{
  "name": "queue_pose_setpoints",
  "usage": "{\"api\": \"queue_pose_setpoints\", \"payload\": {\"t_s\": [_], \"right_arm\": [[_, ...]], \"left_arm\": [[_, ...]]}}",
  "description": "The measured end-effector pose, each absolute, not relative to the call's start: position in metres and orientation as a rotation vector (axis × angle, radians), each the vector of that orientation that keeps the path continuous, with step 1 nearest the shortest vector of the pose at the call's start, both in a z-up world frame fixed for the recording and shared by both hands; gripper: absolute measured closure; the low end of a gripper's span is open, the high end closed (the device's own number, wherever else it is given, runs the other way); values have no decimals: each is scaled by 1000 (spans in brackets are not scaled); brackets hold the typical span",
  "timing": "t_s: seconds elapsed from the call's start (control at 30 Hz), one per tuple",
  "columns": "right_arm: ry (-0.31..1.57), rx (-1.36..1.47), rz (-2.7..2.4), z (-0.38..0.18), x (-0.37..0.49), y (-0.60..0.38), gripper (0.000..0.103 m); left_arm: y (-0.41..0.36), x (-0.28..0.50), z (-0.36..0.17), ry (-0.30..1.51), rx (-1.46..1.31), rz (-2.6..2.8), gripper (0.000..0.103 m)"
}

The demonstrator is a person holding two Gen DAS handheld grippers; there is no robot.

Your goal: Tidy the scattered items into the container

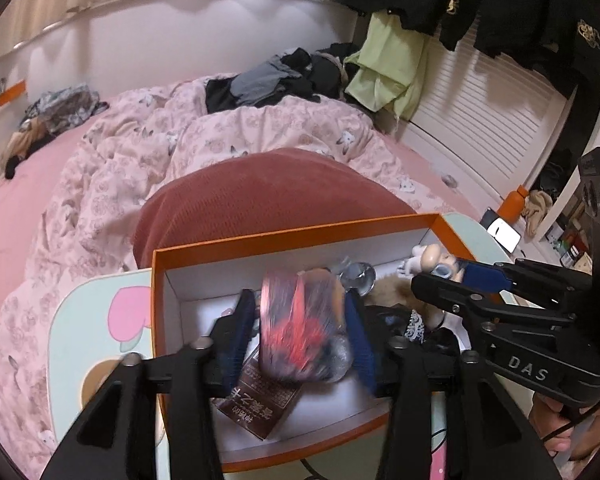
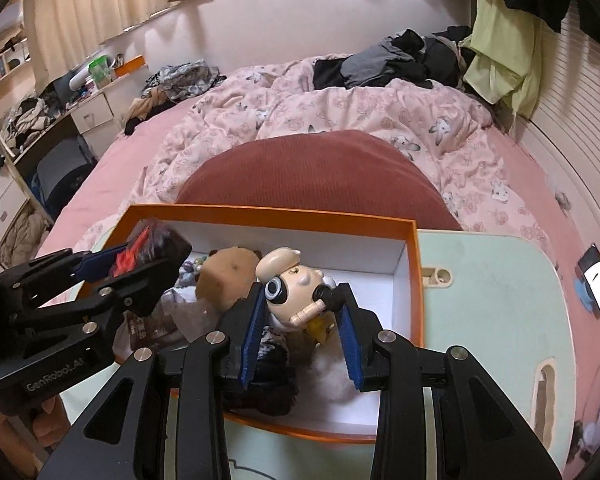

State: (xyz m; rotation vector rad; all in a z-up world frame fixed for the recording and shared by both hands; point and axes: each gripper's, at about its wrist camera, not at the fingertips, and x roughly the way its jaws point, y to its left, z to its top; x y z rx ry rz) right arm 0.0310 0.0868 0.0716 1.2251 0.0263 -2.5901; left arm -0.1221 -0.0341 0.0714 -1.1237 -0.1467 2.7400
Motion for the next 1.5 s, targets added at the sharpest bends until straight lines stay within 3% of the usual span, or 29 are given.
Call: {"api": "queue_pose_setpoints", "payload": {"t_s": [0.07, 0.1, 0.2, 0.33, 0.47, 0.83, 1.13, 1.2, 1.4, 1.5], "right_arm": [[20, 1225, -2596, 72, 31, 88, 66], [14, 1220, -2598, 73, 32, 89, 65], [5, 1203, -2620, 78, 36, 91, 46], [26, 1150, -2662, 86, 51, 94, 44], [51, 1121, -2677, 93, 75, 99, 44], [70, 1262, -2599, 51, 138, 111, 44], [102, 1353, -2610, 21, 166, 121, 43], [118, 1357, -2623, 18, 165, 121, 36], [113, 1398, -2689, 8, 160, 131, 0], [110, 1387, -2700, 7, 160, 134, 0]], "left_arm": [[-32, -119, 75, -127, -1106, 2764, 25], [-32, -117, 78, -123, -1090, 2777, 23], [-33, -110, 86, -133, -1052, 2790, 23], [-34, -96, 95, -142, -1032, 2801, 20], [-27, -69, 97, -123, -1029, 2830, 7], [-5, -1, 45, -177, -1197, 2753, 7], [6, 5, 5, -117, -1330, 2768, 6], [8, 6, 2, -85, -1335, 2778, 1], [9, 9, -3, -8, -1332, 2832, 0], [8, 11, -2, -11, -1330, 2833, 0]]}}
